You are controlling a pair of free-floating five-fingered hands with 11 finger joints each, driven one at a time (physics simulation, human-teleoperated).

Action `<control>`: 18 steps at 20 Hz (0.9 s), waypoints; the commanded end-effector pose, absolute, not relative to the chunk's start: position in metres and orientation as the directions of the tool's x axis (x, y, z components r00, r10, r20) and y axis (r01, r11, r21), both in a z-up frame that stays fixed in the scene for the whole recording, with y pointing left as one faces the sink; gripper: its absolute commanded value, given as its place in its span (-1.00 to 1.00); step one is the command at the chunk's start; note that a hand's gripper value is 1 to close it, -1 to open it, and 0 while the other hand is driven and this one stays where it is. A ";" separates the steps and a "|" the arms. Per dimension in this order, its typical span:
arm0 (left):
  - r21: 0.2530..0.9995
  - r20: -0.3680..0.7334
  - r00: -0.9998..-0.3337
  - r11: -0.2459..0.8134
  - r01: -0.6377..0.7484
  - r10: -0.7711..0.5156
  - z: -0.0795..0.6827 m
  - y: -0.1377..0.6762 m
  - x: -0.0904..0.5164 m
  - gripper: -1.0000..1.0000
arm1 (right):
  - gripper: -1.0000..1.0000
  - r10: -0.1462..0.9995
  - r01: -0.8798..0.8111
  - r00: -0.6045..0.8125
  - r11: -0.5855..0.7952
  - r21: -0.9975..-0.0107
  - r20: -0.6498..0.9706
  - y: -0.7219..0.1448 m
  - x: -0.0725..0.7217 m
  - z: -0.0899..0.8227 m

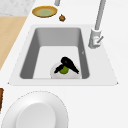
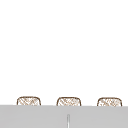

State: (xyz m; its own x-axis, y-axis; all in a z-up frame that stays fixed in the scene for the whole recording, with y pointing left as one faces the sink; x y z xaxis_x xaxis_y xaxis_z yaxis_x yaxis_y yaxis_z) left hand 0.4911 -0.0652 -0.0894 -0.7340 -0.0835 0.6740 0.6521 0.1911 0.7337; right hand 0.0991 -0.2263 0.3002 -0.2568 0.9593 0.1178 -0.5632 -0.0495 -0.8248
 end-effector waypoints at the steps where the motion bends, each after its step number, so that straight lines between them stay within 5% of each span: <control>1: 0.709 0.702 -0.704 0.199 0.676 -0.111 -0.101 -0.079 0.503 -1.00 | 0.00 0.959 -0.563 -0.257 -0.049 -0.825 0.118 -0.226 0.099 0.300; 4: 0.713 0.698 -0.708 0.193 0.674 -0.106 -0.103 -0.072 0.493 -1.00 | 0.00 0.959 -0.563 -0.257 -0.049 -0.825 0.118 -0.226 0.099 0.300; 5: 0.719 0.690 -0.717 0.203 0.665 -0.097 -0.104 -0.071 0.491 1.00 | 0.00 0.959 -0.563 -0.257 -0.049 -0.825 0.118 -0.226 0.099 0.300; 7: 0.792 0.599 -0.797 0.204 0.575 -0.080 -0.098 -0.068 0.480 1.00 | 0.00 0.959 -0.563 -0.257 -0.049 -0.825 0.118 -0.226 0.099 0.300; 11: 0.839 0.526 -0.848 0.207 0.503 -0.070 -0.093 -0.071 0.486 1.00 | 0.00 0.959 -0.563 -0.257 -0.049 -0.825 0.118 -0.226 0.099 0.300; 18: 0.848 0.514 -0.855 0.194 0.493 -0.072 -0.082 -0.060 0.498 1.00 | 0.00 0.959 -0.563 -0.257 -0.049 -0.825 0.118 -0.226 0.099 0.300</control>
